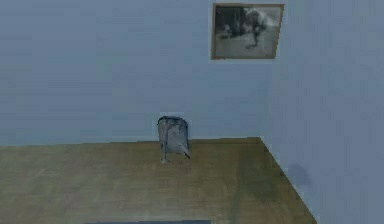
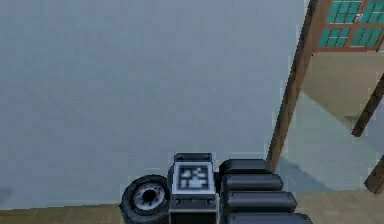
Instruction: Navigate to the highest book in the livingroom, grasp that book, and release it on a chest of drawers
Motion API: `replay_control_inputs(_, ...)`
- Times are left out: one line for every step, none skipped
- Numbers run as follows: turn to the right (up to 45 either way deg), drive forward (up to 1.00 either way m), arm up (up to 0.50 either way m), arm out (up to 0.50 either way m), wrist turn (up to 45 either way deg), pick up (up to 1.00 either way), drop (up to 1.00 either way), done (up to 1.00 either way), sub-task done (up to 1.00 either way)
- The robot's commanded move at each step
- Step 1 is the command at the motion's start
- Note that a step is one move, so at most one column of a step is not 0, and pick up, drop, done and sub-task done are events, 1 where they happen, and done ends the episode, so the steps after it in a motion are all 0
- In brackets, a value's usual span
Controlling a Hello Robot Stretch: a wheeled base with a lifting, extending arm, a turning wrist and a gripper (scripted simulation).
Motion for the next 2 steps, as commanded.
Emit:
replay_control_inputs(-27.0,0.00,0.00,0.00,0.0,0.00,0.00,0.00,0.00)
replay_control_inputs(0.0,1.00,0.00,0.00,0.0,0.00,0.00,0.00,0.00)
